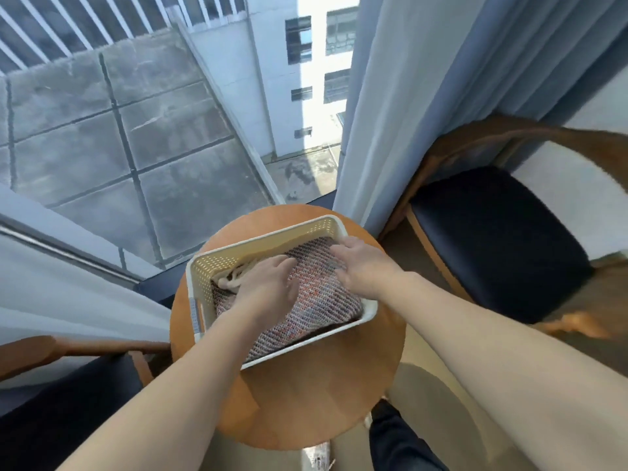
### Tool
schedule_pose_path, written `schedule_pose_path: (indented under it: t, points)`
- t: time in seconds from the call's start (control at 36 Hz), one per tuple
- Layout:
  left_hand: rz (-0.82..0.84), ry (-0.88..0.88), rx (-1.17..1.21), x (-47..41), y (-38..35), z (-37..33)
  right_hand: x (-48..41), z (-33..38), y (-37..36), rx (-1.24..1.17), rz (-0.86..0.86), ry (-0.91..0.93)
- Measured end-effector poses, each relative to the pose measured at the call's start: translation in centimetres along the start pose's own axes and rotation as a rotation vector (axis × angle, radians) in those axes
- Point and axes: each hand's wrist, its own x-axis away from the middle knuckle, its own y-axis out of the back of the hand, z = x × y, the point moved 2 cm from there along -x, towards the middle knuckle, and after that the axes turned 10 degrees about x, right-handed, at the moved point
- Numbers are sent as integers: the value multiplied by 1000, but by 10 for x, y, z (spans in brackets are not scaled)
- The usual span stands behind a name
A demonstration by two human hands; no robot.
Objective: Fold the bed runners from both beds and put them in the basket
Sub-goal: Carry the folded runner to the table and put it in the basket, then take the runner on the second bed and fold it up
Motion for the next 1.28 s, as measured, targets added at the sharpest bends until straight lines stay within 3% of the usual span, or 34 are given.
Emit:
schedule_pose_path:
  t: [0.25,0.56,0.83,1.06,1.28]
  points:
    - [90,-493,-81,22,-23,-167,200,-92,12,-145,-312,-427]
    - [368,-1103,-138,144,-147,-410,510,-158,-80,-383,-461,-1107]
    - [704,-1558,-298,348,-310,-578,778,-128,-216,-511,-516,-1631]
    - [870,-1782,-302,492,-402,-644,907,-90,-304,-675,-478,-1891]
    - [1005,-1991,-352,567,-484,-686,981,-48,-367,-838,-483,-2161]
